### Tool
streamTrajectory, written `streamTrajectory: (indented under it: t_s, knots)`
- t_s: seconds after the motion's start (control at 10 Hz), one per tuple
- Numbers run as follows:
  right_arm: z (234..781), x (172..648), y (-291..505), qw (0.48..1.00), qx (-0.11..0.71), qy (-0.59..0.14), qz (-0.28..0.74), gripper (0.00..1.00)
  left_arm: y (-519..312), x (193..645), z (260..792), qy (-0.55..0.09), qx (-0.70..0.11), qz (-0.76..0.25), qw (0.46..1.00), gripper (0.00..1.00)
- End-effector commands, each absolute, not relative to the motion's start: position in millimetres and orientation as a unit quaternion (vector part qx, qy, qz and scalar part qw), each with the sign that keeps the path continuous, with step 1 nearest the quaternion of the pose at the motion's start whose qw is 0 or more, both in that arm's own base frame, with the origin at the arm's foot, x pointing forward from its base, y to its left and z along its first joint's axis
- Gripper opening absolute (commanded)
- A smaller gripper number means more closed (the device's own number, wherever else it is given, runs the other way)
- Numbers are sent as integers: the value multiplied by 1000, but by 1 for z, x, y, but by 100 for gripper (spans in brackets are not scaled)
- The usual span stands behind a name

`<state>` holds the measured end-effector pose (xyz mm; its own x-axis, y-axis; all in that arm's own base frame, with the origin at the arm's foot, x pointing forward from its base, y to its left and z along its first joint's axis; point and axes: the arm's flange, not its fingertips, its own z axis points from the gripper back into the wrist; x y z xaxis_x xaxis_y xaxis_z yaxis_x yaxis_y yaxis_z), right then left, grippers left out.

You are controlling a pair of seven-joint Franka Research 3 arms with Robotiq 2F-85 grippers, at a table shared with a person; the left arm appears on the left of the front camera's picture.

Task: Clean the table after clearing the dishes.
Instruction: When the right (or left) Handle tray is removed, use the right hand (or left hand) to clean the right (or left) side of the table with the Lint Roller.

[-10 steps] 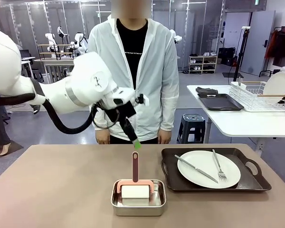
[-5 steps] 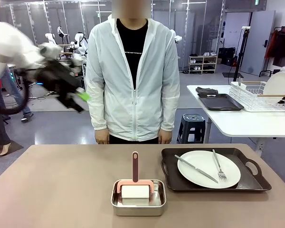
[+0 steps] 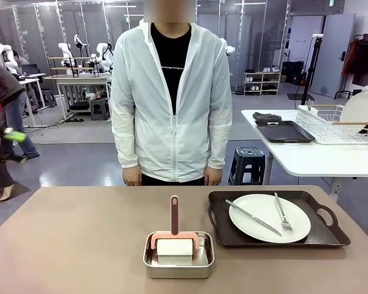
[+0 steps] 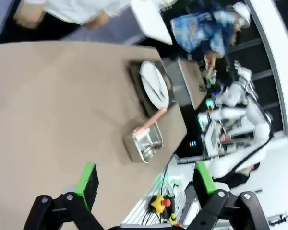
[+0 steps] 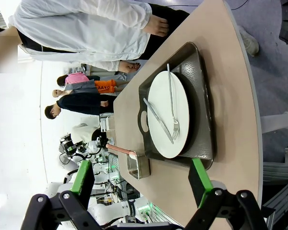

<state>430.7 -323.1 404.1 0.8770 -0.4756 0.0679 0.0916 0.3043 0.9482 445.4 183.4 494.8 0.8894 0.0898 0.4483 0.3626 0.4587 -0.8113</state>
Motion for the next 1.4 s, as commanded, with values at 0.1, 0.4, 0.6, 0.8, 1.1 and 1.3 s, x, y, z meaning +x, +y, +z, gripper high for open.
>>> streamTrajectory:
  t_s: [0.1,0.4,0.6,0.8,1.1,1.3]
  knots:
    - [407,429,-322,789,562,-173,-179,100,248,415,478,-282,-536,16,796,100]
    - [407,429,-322,789,562,-173,-179,100,288,381,467,-309,-514,125,791,100]
    - [407,429,-322,789,562,-173,-179,100,300,383,462,-293,-520,86,798,100]
    - [407,429,-322,789,562,-173,-179,100,300,383,462,-293,-520,86,798,100]
    - [407,429,-322,789,562,-173,-179,100,300,383,462,-293,-520,86,798,100]
    - [407,429,-322,789,562,-173,-179,100,300,383,462,-293,-520,86,798,100]
